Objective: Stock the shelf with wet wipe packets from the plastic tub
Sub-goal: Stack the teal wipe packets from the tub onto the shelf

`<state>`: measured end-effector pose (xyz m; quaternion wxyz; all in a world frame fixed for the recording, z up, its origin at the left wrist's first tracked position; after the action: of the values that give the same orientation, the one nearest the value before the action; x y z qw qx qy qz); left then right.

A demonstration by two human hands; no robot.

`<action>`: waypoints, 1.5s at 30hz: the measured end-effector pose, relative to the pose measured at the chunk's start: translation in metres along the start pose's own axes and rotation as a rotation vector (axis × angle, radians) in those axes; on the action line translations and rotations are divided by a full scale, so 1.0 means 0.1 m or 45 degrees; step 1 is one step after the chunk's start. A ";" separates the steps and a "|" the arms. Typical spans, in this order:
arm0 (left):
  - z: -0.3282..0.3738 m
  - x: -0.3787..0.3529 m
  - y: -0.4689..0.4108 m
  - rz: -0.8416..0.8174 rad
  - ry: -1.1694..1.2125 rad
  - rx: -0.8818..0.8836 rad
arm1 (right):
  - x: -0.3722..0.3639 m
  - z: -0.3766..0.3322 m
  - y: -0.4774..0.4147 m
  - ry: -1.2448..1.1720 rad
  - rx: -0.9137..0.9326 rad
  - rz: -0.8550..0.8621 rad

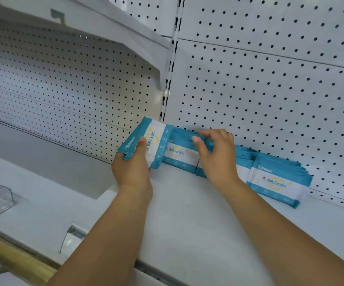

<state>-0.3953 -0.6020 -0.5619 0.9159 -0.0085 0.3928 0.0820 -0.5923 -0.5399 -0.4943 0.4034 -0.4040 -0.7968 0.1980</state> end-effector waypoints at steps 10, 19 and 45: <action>-0.18 -0.61 0.67 -0.749 -0.236 0.170 | 0.80 0.24 0.29 -0.665 -0.731 -0.465; -0.78 -1.14 1.30 -0.858 -0.275 0.236 | 1.57 0.79 0.54 -0.843 -0.776 -0.225; -0.95 -1.07 1.24 -0.884 -0.417 0.124 | 1.60 1.07 0.70 -1.047 -0.847 -0.230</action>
<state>-0.5552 -0.5023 -0.5445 0.9391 -0.0840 0.2186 -0.2514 -0.6996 -0.3687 -0.5261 -0.0763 -0.3289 -0.9404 0.0411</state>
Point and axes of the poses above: each hand's wrist, its own y-axis away from the middle knuckle, its own x-axis out of the back of the hand, z = x × y, the point moved 6 cm from there along -y, towards the middle knuckle, and after that the axes turned 7 degrees about -x, right-handed, at the moved point
